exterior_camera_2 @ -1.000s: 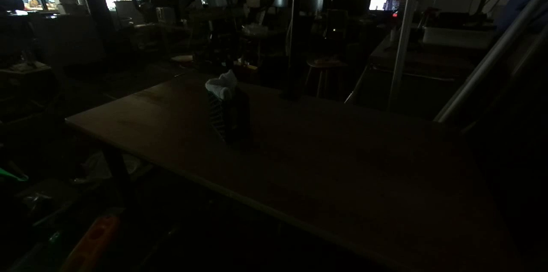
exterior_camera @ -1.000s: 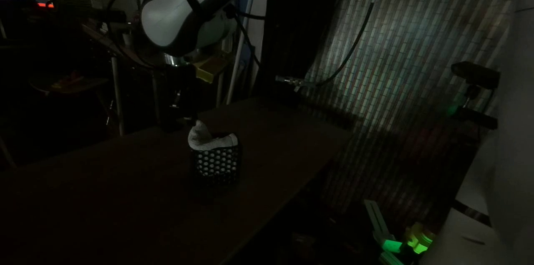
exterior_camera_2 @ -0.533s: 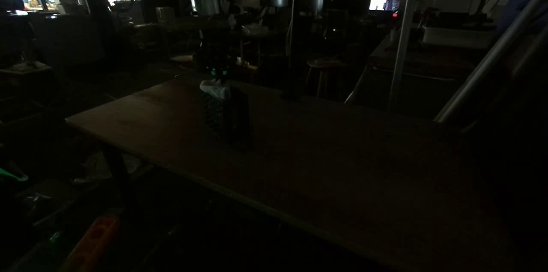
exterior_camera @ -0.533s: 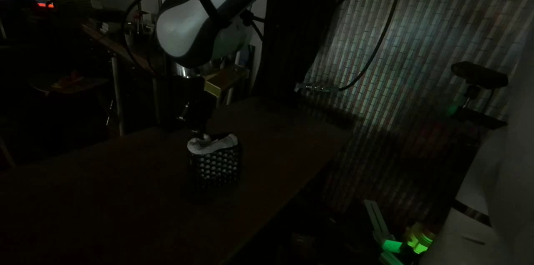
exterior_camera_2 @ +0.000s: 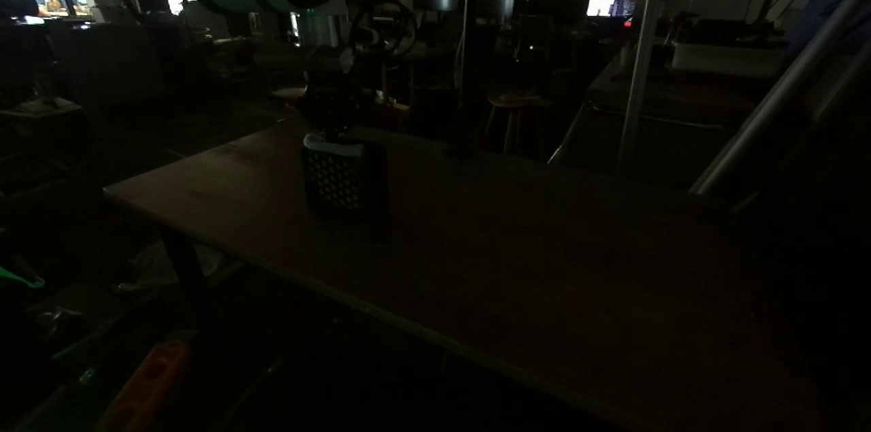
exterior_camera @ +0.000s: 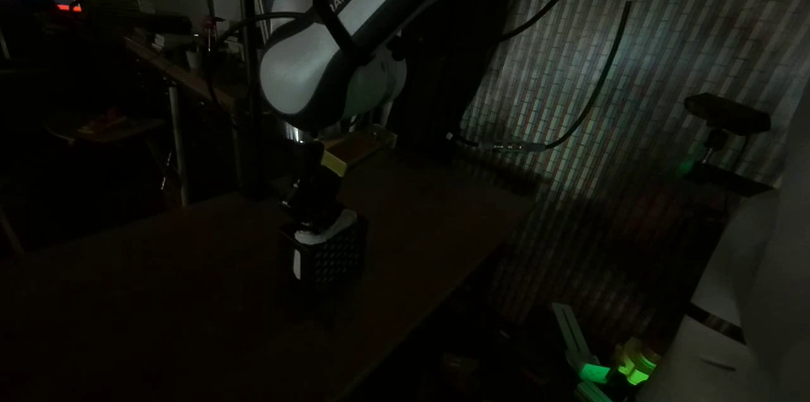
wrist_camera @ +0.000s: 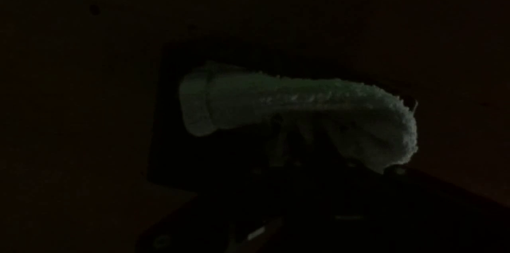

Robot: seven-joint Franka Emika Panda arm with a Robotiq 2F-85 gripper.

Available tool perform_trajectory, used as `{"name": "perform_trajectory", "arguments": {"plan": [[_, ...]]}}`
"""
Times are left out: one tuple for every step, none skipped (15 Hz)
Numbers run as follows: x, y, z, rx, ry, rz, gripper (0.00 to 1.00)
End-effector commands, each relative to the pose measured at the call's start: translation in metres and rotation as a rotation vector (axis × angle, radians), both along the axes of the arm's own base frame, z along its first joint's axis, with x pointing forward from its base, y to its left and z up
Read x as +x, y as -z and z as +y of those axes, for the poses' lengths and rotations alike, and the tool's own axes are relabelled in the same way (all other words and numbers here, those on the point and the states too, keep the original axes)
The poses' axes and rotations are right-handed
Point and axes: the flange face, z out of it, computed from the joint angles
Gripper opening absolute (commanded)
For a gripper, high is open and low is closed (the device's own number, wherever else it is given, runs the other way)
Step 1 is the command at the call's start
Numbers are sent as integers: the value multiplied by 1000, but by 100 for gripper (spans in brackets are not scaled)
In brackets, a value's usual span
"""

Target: Pick up the towel and put it in the box

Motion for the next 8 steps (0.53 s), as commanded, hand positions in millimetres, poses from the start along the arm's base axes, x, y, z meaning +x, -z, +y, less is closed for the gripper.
{"name": "perform_trajectory", "arguments": {"plan": [[-13,6,2,35,38,-15,14],[-14,14,3,40,39,-5,14],[-14,21,5,50,36,6,14],[-15,27,7,60,36,16,14],[-15,34,10,67,33,25,14],[-16,40,12,75,33,33,14],[-15,45,14,84,34,38,14],[-15,50,15,93,36,45,14]]}}
